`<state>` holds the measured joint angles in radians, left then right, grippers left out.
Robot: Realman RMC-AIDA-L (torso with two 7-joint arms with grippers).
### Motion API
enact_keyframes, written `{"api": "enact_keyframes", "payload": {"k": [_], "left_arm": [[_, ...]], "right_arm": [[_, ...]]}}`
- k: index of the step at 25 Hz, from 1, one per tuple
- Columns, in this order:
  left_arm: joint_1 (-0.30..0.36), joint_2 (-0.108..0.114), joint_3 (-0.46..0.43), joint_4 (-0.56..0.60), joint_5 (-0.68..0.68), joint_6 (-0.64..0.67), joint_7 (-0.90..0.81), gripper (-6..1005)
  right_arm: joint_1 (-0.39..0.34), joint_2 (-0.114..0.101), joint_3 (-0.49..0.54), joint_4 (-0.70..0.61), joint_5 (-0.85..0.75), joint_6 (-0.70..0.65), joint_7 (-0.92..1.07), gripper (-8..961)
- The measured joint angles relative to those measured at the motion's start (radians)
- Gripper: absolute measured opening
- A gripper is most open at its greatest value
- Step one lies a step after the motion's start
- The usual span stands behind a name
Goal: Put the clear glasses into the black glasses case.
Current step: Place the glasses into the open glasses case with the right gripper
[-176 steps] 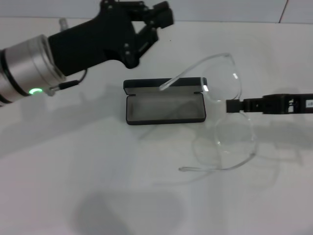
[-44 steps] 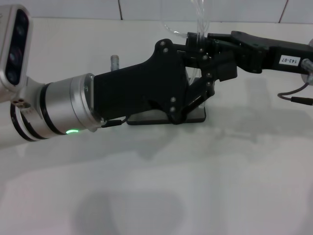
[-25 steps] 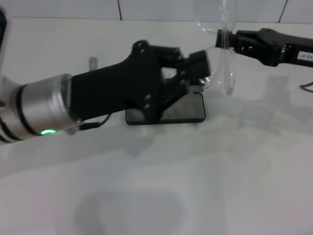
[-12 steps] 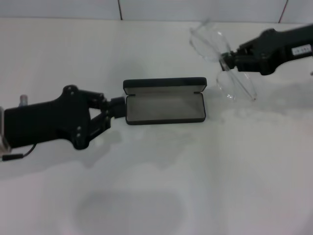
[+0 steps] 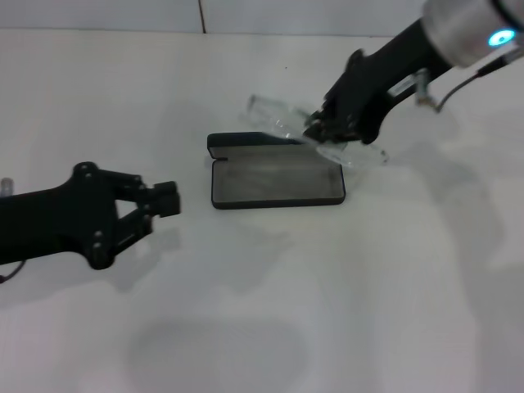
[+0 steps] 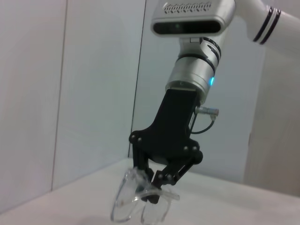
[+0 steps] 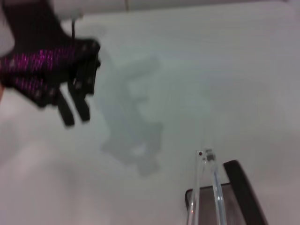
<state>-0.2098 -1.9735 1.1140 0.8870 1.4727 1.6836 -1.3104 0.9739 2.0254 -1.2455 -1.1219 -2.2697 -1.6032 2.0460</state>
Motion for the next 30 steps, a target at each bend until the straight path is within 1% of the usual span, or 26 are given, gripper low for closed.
{"api": "enact_keyframes", "payload": {"k": [2,4,6,8,11,18,24,27,30], "left_arm": [[0.000,0.002,-0.064,0.000,0.055,0.029,-0.002,91],[0.000,0.002,-0.121,0.000,0.106,0.054,-0.011,91],[-0.001,0.003,-0.159,0.000,0.148,0.078,-0.025,91],[-0.003,0.006,-0.178,0.001,0.172,0.094,-0.041,92],[-0.005,0.008,-0.182,0.001,0.186,0.098,-0.049,92],[-0.017,-0.008,-0.192,0.001,0.191,0.094,-0.043,93],[-0.023,-0.012,-0.193,0.001,0.192,0.090,-0.042,93],[-0.024,-0.016,-0.195,0.001,0.187,0.089,-0.042,93],[-0.026,-0.024,-0.209,0.001,0.186,0.088,-0.043,94]], "right_arm": [[-0.004,0.000,-0.078,0.001,-0.002,0.043,0.001,92],[-0.027,0.000,-0.169,-0.014,-0.004,0.118,0.003,92],[-0.051,0.000,-0.227,-0.031,-0.007,0.175,0.003,92],[-0.062,0.001,-0.266,-0.036,-0.010,0.210,0.004,93],[-0.064,0.002,-0.309,-0.024,-0.013,0.253,0.007,93],[-0.068,0.002,-0.392,-0.009,-0.022,0.354,0.020,94],[-0.094,0.002,-0.484,0.002,-0.046,0.451,0.045,94],[-0.101,0.003,-0.507,0.002,-0.061,0.473,0.064,94],[-0.107,0.002,-0.511,-0.004,-0.069,0.477,0.072,95]]}}
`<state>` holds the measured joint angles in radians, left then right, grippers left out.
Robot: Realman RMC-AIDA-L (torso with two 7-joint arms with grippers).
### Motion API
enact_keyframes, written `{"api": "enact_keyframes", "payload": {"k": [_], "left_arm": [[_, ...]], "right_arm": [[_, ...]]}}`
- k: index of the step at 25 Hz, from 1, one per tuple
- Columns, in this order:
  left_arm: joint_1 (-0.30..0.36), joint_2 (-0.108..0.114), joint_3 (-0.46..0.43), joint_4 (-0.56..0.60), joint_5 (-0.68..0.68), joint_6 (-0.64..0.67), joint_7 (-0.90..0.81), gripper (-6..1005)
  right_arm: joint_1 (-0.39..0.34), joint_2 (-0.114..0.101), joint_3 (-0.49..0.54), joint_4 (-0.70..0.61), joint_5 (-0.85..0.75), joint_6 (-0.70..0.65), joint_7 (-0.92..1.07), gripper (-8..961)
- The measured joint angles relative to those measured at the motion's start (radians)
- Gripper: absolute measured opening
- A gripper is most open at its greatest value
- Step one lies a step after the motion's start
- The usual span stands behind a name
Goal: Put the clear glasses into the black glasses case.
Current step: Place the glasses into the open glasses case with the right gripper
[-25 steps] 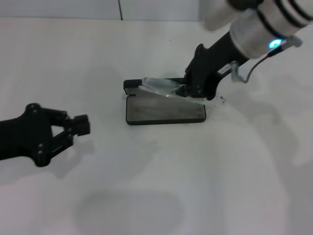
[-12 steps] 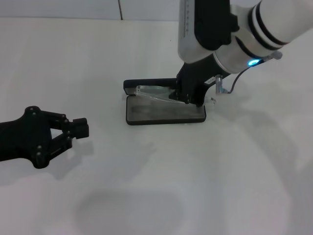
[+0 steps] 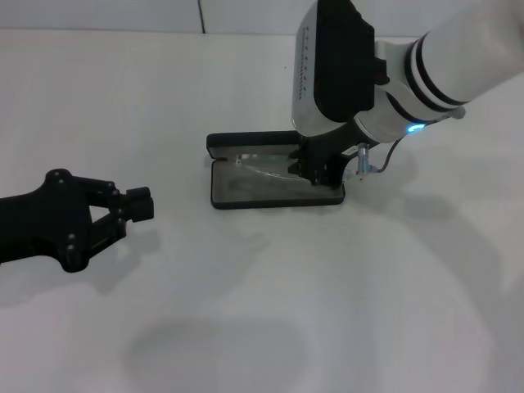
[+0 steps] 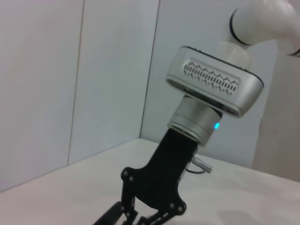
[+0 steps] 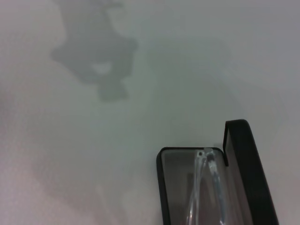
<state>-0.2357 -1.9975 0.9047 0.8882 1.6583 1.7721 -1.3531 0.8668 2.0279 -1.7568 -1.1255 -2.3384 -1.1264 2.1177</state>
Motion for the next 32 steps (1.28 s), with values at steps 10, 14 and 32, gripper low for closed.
{"api": "enact_keyframes", "payload": {"k": [10,14,32], "left_arm": [[-0.012,-0.009,-0.013,0.000,0.002,0.000,-0.006,95],[-0.014,-0.010,-0.015,0.000,0.001,-0.001,-0.003,95],[-0.014,-0.023,-0.040,-0.005,0.005,-0.002,0.001,99]], "right_arm": [[-0.003,0.000,-0.045,-0.016,-0.032,0.040,0.002,96],[-0.003,0.000,-0.074,-0.018,-0.059,0.069,0.007,96],[-0.030,0.000,-0.176,-0.028,-0.074,0.167,0.014,98]]}}
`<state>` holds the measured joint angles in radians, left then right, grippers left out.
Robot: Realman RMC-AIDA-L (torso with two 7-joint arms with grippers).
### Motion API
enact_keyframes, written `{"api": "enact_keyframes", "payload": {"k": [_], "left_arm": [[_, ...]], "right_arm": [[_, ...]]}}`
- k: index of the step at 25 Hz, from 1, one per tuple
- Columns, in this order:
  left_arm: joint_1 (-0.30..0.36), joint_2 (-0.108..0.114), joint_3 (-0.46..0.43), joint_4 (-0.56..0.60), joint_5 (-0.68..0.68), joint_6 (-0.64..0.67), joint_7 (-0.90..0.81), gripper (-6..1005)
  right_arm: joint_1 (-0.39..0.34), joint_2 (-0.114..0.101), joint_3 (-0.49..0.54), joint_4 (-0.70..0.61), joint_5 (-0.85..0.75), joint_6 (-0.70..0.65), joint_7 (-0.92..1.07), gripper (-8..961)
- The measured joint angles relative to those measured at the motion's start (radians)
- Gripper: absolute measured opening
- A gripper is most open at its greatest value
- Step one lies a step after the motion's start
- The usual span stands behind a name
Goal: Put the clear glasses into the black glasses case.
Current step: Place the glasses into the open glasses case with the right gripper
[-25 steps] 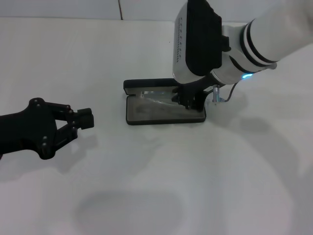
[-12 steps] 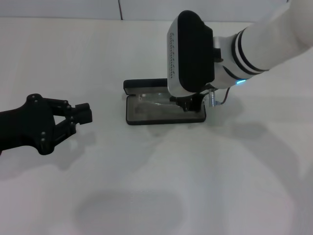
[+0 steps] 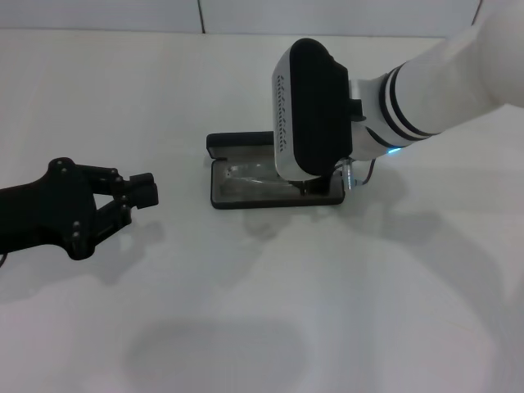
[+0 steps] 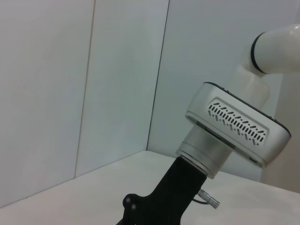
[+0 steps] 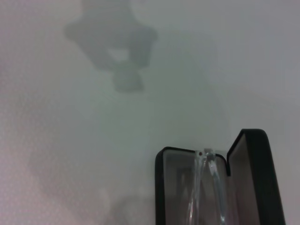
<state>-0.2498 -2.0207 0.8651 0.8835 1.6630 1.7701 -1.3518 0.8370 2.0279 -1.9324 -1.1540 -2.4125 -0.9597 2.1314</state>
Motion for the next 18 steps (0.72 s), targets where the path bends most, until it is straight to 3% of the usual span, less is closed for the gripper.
{"api": "enact_keyframes", "payload": {"k": [18], "left_arm": [[0.005,-0.003,0.000,0.003,0.001,0.000,0.001,103]], "right_arm": [[-0.003,0.000,-0.020,0.004,-0.004,0.039,0.015,100]]}}
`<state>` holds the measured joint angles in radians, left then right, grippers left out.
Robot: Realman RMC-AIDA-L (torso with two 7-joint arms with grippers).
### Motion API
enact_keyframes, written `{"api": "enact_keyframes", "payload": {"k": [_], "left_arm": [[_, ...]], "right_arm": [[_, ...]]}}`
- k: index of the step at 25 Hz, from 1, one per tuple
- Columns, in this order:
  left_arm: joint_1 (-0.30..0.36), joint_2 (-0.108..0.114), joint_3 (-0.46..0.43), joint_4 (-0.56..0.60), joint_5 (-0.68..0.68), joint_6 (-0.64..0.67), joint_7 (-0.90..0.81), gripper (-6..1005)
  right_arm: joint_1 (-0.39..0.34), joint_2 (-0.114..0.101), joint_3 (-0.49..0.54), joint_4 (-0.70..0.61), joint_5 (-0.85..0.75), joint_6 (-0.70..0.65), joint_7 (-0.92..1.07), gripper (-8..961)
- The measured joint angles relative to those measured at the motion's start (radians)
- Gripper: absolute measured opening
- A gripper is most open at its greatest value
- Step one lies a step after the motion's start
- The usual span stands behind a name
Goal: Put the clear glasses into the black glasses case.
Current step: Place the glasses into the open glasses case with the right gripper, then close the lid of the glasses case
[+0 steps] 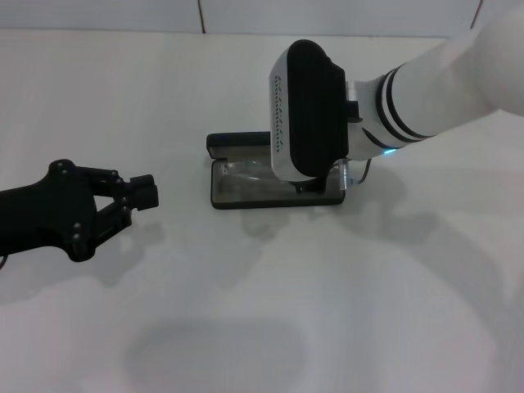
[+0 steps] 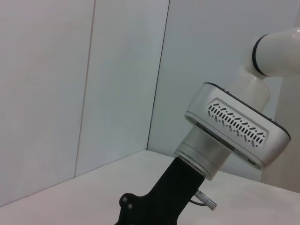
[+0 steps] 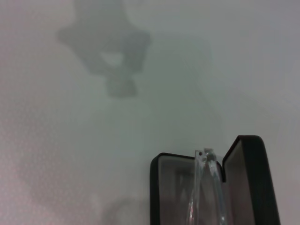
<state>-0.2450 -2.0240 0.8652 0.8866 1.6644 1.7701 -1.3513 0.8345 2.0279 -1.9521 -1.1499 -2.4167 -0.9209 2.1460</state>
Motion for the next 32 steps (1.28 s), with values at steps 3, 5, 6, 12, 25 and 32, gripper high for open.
{"api": "enact_keyframes", "payload": {"k": [3,5,6,12,25,32], "left_arm": [[0.001,0.000,0.000,0.000,0.000,0.000,0.000,103],[0.001,0.000,0.000,0.000,0.000,0.000,0.000,104],[0.001,0.000,0.000,0.000,0.000,0.000,0.000,104],[-0.001,-0.001,0.000,0.000,0.000,0.000,0.000,105],[-0.003,-0.001,0.000,0.000,-0.002,0.000,0.000,108],[0.010,-0.009,-0.061,0.000,-0.040,0.011,0.020,110]], "right_arm": [[0.000,0.000,0.000,0.000,-0.001,0.004,0.006,100],[0.000,0.000,0.002,-0.001,-0.001,0.004,0.010,100],[0.000,0.000,0.002,-0.001,-0.001,0.004,0.010,100],[0.000,0.000,0.006,-0.003,-0.025,0.004,0.019,101],[-0.006,0.000,0.005,-0.019,-0.027,0.005,0.026,125],[-0.106,0.000,0.015,-0.149,-0.015,-0.002,0.020,134]]}}
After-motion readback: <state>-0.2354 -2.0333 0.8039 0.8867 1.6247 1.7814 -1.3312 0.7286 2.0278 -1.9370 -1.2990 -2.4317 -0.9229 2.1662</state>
